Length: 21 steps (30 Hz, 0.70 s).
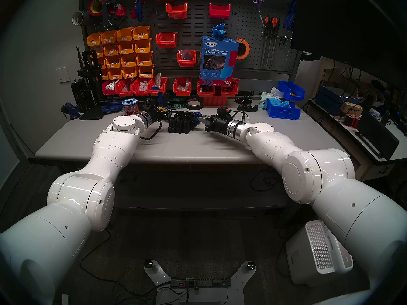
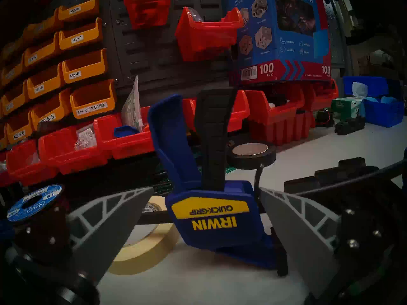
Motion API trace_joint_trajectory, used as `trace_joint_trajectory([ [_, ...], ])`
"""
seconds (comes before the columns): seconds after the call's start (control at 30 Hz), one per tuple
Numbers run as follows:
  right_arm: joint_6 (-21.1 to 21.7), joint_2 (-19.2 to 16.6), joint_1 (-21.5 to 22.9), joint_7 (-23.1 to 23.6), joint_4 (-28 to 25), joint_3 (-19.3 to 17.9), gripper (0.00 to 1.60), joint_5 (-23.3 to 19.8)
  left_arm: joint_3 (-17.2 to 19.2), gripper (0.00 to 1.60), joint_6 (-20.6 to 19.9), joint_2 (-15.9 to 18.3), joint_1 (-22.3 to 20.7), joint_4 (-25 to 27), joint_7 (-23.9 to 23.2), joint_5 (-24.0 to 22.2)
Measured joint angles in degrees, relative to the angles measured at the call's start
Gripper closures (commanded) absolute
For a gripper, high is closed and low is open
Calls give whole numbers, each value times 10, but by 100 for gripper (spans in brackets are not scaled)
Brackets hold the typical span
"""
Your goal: Clamp the two 3D printed pieces together with the clamp
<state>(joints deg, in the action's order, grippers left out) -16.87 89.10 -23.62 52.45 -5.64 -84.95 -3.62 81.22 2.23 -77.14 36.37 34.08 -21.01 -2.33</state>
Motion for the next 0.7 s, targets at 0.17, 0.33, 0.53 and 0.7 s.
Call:
trace_joint_trajectory([
  [0.17, 0, 0, 0, 0, 0, 0, 160, 0, 0, 0, 1, 0, -2, -2, -1, 0],
  [0.33, 0, 0, 0, 0, 0, 0, 160, 0, -2, 0, 3, 0, -4, -4, -1, 0],
  [0.53, 0, 0, 0, 0, 0, 0, 160, 0, -4, 0, 4, -1, -9, -7, -1, 1],
  [0.7, 0, 0, 0, 0, 0, 0, 160, 0, -4, 0, 5, -3, -13, -11, 0, 1],
])
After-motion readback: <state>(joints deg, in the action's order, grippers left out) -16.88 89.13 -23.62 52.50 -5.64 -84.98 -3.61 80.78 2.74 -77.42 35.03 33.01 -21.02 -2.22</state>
